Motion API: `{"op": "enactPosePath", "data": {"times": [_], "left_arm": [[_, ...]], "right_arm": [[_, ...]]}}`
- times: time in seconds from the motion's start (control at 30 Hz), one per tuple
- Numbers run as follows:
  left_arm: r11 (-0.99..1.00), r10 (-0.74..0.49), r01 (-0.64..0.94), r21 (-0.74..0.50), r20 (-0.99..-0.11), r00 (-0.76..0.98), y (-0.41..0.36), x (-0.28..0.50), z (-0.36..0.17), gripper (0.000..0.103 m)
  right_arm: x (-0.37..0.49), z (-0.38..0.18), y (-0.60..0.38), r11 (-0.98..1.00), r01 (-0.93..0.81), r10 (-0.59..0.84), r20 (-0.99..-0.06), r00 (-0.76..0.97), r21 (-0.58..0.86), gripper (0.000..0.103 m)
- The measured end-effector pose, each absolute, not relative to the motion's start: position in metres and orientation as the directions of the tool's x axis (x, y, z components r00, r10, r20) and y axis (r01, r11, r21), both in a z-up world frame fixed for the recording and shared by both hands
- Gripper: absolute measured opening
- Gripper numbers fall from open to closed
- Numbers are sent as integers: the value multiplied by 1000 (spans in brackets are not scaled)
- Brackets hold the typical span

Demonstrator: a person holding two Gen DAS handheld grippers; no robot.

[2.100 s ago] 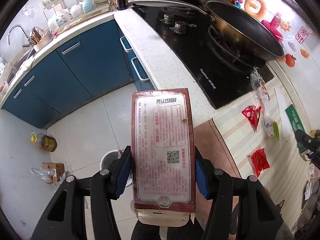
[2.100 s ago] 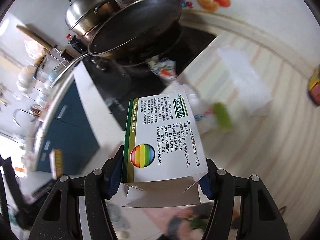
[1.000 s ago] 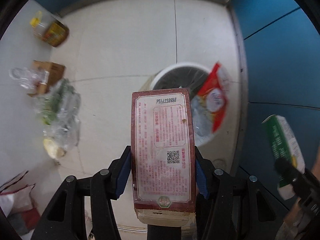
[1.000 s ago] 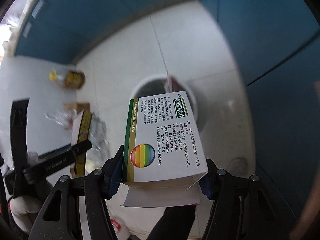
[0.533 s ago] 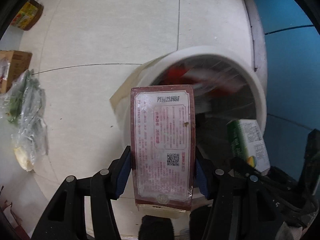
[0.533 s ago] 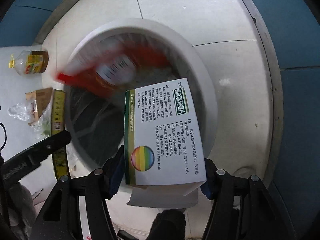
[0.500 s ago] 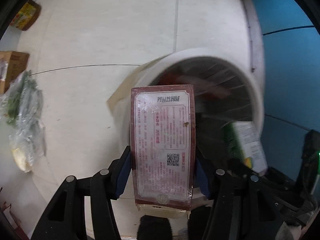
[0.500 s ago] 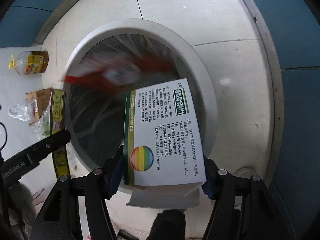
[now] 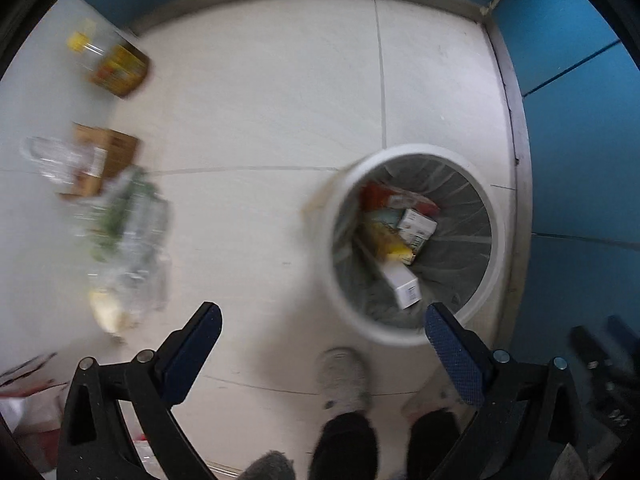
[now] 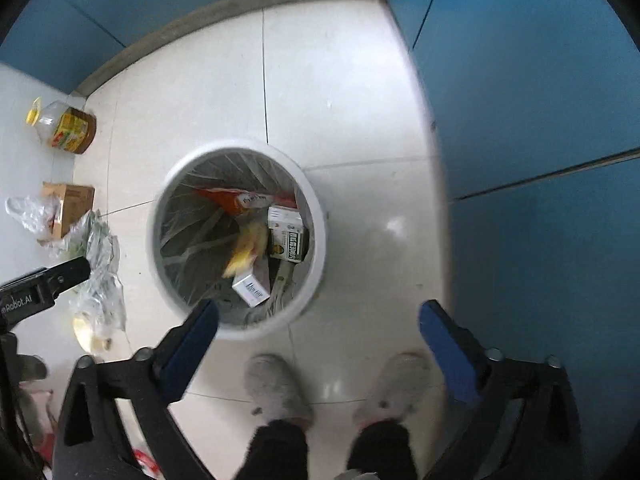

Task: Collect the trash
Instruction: 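Open both tools to drop the boxes into the bin, then grasp the green pepper with right tool while left tool grasps a red packet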

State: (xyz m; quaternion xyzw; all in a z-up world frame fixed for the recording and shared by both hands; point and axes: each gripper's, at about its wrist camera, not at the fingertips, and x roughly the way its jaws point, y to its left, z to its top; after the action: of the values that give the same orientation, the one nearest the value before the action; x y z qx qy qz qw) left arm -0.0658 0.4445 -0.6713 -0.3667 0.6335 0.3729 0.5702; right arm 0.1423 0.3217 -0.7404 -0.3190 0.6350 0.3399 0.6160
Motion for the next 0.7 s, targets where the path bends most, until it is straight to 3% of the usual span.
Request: {"op": "enactPosePath", "data": {"times": [0.37, 0.7], "left_arm": [[423, 179, -900, 107, -983, -33, 390, -85, -433, 103], [456, 265, -884, 101, -964, 26, 360, -85, -294, 103]], "right_arm": [[101, -494, 297, 466, -882, 178, -984, 23, 64, 103], [92, -322, 251, 472, -868, 311, -950, 0, 154, 103]]}}
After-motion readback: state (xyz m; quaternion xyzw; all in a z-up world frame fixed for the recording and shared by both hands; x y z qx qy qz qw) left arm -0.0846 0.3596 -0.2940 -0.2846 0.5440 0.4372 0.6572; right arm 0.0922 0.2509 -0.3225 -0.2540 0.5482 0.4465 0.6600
